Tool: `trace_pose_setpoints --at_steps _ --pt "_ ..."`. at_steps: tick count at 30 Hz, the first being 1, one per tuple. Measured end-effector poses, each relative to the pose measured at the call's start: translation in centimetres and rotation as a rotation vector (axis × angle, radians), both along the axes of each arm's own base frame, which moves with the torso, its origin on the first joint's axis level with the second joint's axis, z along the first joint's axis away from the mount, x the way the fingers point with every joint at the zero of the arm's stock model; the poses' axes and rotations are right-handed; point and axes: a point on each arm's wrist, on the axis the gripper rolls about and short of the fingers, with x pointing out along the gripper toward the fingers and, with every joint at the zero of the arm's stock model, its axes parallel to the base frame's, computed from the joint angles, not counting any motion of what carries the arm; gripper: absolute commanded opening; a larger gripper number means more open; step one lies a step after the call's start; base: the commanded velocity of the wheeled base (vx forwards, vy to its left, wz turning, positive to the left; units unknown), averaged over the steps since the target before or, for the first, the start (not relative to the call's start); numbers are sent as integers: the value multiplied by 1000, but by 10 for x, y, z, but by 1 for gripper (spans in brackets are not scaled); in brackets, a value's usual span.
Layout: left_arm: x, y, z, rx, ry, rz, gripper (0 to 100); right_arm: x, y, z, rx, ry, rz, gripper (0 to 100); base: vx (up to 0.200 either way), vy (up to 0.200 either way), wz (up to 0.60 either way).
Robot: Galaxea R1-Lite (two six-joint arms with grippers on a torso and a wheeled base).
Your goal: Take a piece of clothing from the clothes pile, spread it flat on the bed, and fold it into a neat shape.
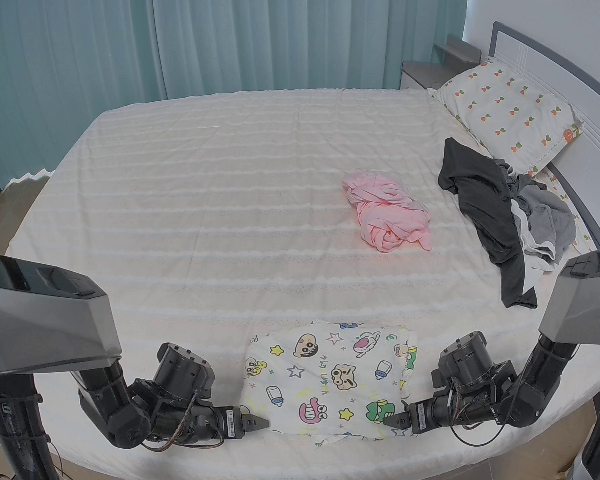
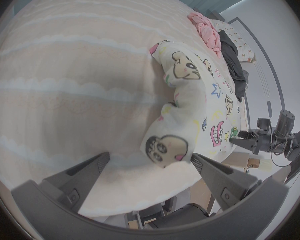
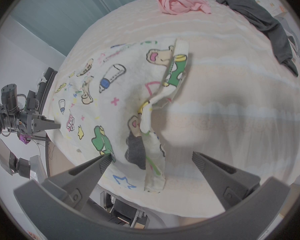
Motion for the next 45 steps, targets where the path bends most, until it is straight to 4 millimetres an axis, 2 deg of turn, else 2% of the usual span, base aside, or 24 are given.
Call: trace_pose_setpoints --at_steps 6,12,17,23,28,29,35,40,45 --pt "-7 7 25 -12 -98 37 100 -6 -5 27 17 -92 -24 100 0 0 0" --pt "-18 18 73 -15 -315 138 100 -21 -17 78 35 -295 -95 100 0 0 0" --pt "-38 33 114 26 -537 273 100 -49 -37 116 38 -468 -181 100 0 0 0" --pt "-76 59 150 66 -747 383 100 -90 -71 143 33 -599 -286 100 0 0 0" --pt "-108 81 166 106 -840 439 100 -118 -96 154 11 -660 -363 100 0 0 0" --pt "-120 90 169 125 -858 460 100 -127 -104 156 4 -681 -393 100 0 0 0" --pt "-158 118 176 230 -862 550 100 -155 -126 166 -28 -766 -489 100 0 0 0" --pt "-197 139 181 335 -869 662 100 -184 -138 170 -37 -858 -526 100 0 0 0" --pt "-234 149 182 427 -945 794 100 -215 -141 164 -39 -980 -486 100 0 0 0"
